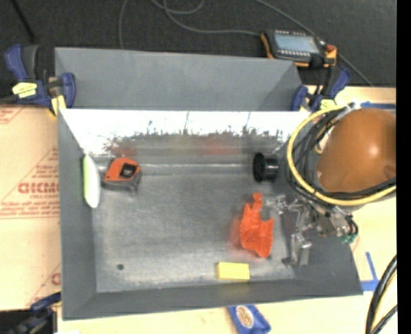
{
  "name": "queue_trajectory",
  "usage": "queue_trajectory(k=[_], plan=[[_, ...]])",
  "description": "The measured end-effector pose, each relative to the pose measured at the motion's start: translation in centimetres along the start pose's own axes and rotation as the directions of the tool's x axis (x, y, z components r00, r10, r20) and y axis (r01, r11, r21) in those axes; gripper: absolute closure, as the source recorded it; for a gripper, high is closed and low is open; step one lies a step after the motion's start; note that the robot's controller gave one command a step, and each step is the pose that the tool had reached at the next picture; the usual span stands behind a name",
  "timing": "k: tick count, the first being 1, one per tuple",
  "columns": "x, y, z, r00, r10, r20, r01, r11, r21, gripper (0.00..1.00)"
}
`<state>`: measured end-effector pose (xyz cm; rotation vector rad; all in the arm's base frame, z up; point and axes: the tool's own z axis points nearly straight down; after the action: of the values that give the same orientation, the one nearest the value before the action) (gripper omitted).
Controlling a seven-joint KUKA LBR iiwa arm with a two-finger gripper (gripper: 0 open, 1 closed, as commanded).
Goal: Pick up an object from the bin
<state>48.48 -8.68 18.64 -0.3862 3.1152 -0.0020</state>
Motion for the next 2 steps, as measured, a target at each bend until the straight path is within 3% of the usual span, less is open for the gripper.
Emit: queue_trajectory(k=[1,2], plan=[[-2.5,0.8,2.4,1.0,-0.027,0.004,0.027,1.0,0.002,0.0],[-3.1,0.4,4.6,0.961,-0.277,0.003,0.277,0.961,0.0,0.0]])
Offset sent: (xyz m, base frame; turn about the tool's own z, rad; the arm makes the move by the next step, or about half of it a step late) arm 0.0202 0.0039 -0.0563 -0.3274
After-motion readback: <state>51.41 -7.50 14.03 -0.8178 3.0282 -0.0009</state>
